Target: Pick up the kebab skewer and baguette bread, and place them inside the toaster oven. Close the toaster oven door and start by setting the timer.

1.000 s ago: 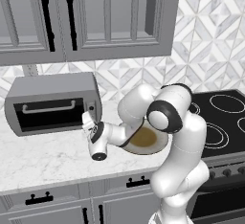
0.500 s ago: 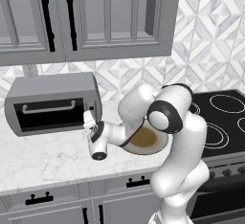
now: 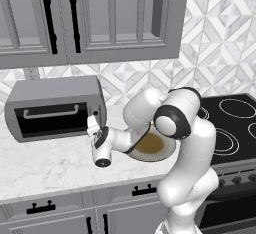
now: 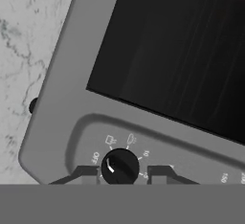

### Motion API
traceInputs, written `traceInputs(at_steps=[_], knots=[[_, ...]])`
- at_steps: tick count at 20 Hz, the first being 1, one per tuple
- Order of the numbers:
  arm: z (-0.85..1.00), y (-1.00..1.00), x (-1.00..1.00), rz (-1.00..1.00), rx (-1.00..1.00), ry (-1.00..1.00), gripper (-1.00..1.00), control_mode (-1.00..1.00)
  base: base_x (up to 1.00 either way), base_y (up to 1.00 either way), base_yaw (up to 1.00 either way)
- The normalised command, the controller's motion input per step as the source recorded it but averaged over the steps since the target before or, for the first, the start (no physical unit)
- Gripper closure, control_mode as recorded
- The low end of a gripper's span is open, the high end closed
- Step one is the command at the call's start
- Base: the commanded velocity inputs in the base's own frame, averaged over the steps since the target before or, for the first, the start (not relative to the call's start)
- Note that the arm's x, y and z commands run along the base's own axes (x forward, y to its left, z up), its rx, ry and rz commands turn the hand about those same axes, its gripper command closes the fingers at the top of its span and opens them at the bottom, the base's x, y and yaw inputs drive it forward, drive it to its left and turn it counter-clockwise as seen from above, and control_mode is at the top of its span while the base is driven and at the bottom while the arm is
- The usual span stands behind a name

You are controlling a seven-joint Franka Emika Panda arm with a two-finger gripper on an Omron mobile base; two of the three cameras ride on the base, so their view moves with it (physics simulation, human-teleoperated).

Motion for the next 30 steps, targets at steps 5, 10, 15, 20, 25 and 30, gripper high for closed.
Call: traceInputs(at_steps=[5, 10, 15, 20, 25, 30], knots=[[0.17, 0.01, 0.46, 0.00, 0.37, 0.00, 1.00, -1.00, 0.00, 0.00, 0.00], [0.22, 0.10, 0.49, -0.01, 0.41, 0.00, 1.00, -1.00, 0.00, 0.00, 0.00], [0.25, 0.20, 0.42, -0.04, 0.45, 0.00, 1.00, -1.00, 0.00, 0.00, 0.00], [0.22, 0.13, 0.26, -0.05, 0.50, 0.00, 1.00, -1.00, 0.00, 0.00, 0.00], [0.03, 0.02, 0.32, -0.04, 0.51, 0.00, 1.00, -1.00, 0.00, 0.00, 0.00], [0.00, 0.00, 0.26, -0.03, 0.52, 0.00, 1.00, -1.00, 0.00, 0.00, 0.00]])
